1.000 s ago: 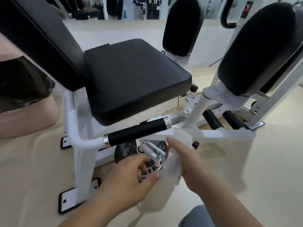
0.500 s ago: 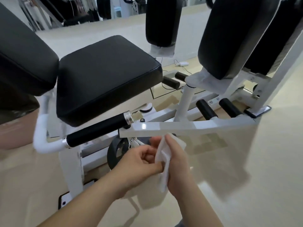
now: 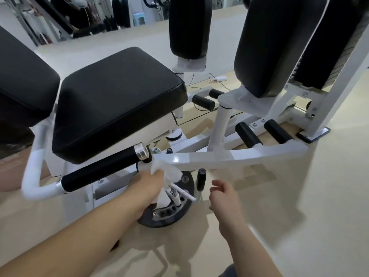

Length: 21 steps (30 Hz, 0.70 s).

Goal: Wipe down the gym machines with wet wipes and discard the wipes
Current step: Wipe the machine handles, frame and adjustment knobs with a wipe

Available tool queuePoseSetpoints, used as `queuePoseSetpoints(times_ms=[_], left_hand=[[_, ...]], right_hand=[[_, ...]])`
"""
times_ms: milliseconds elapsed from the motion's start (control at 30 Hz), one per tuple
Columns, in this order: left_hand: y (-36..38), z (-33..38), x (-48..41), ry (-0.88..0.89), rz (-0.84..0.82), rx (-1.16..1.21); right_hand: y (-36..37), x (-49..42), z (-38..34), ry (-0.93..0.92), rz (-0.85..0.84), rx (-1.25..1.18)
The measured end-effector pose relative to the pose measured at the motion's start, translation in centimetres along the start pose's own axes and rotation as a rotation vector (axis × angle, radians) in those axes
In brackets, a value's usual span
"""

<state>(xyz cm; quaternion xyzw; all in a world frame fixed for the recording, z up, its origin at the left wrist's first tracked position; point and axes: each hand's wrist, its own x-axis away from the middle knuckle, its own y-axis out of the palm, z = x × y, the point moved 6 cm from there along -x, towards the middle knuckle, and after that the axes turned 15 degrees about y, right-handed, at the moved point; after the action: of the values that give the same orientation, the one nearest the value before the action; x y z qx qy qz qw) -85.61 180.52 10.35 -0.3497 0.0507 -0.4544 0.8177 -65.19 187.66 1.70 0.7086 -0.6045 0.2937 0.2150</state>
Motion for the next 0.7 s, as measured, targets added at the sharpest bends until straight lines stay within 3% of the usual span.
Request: queuePoseSetpoints(times_ms=[33,100,233,433,567,700], left_hand=[[0.0,0.3,-0.7,0.072,0.067,-0.074],[1.6,1.9,-0.7,0.241,0.049,-0.117],[8.4,3.4,1.7,0.245,-0.314,0.185],[10.4,3.3,1.9,0.406,-0.624,0.005],[10.2,3.2,-0.1,0.609,-0.422,-0.03],[11.6,3.9,-0.5,0.432,-0.233,0.265]], right_hand=[[0.2,-0.7,0.6,0.013,-0.056,0.107],[0.6,-1.4,1.3,0.01,-0.152,0.234],[1.4,-1.5,1.0,-0.173,-0.157,0.436],[1.7,-2.4,1.3,-0.273,-0.087,0.553],[1.6,-2.4,1.0,-0.342,-0.065,0.535],[1.6,-2.7,1.7,-0.295,-0.005,0.565]])
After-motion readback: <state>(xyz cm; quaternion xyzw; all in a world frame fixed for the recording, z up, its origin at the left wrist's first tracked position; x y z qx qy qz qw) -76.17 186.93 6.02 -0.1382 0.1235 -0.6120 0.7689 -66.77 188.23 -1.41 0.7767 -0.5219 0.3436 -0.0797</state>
